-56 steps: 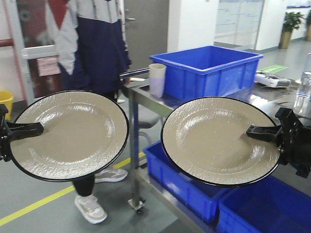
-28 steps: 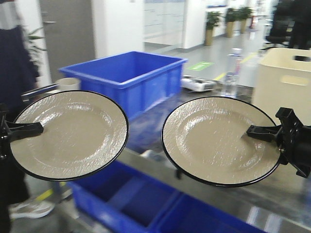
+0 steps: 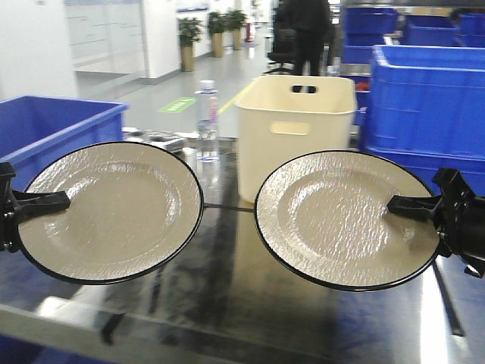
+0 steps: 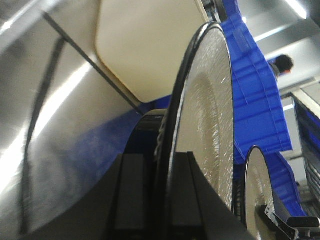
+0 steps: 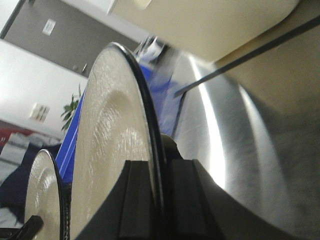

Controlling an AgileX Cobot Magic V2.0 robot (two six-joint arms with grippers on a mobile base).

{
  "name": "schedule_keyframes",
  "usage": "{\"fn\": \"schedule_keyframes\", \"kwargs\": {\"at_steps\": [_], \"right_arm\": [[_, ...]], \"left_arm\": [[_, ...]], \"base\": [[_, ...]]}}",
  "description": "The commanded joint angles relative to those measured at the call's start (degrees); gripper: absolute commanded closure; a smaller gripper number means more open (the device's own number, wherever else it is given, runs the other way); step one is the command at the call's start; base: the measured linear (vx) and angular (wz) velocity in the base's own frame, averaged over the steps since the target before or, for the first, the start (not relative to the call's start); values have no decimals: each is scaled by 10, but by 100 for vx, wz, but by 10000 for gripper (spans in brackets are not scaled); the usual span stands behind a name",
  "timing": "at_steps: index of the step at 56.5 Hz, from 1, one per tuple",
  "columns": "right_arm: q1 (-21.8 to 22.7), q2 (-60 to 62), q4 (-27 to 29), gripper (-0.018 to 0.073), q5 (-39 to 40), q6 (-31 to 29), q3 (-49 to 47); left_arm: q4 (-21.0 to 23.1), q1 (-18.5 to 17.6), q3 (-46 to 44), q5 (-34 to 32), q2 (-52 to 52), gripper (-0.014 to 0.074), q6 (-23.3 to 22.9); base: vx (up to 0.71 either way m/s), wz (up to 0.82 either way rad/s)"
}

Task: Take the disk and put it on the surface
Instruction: 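Carry both held plates while the base drives to the steel table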

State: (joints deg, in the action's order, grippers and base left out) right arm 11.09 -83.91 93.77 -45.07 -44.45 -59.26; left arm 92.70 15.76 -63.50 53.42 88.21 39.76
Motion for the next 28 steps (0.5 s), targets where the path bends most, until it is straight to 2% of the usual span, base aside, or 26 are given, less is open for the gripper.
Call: {"fn": "schedule_keyframes", "kwargs": {"at_steps": [1, 14, 28], "right_arm": [[2, 23, 70, 568, -30, 4, -21], [2, 23, 70, 568, -30, 4, -21], [2, 23, 70, 568, -30, 4, -21]], "left_arm": [[98, -3, -21, 34, -29, 604, -9], [98, -3, -21, 33, -29, 604, -9], [98, -3, -21, 33, -29, 604, -9]], "base": [[14, -55], [11, -44], [6, -25]]}}
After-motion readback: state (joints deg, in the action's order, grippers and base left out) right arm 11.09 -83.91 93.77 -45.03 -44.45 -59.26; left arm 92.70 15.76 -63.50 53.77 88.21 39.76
